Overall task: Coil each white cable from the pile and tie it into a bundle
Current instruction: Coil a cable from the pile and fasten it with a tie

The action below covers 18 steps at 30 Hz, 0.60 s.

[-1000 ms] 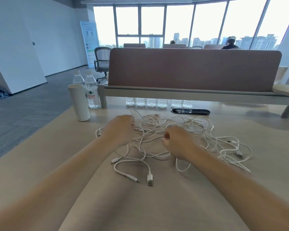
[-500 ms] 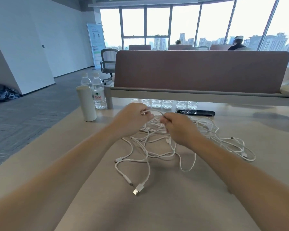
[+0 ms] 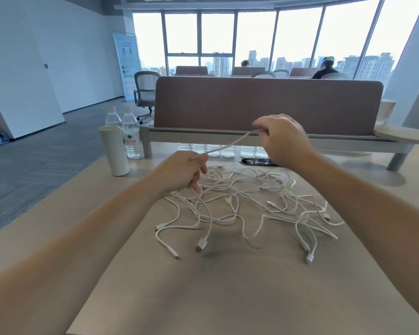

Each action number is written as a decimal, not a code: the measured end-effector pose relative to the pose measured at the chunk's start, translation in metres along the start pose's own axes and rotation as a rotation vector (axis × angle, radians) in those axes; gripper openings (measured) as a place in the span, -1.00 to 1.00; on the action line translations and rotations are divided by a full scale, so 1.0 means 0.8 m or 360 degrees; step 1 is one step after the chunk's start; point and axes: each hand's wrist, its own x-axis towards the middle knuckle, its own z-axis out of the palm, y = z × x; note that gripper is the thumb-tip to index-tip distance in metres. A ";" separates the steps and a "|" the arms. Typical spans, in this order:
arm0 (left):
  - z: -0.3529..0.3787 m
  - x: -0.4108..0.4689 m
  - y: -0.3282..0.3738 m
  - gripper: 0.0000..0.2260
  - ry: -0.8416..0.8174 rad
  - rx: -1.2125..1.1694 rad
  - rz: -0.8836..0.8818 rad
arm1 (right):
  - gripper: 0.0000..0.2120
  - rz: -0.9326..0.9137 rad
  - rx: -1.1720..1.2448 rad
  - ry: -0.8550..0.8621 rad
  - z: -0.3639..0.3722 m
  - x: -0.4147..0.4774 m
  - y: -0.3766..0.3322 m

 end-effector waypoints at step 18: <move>0.023 -0.013 0.074 -0.86 0.0007 -0.0303 -0.0132 | -0.75 0.0199 -0.0045 0.0220 -0.146 -0.048 0.049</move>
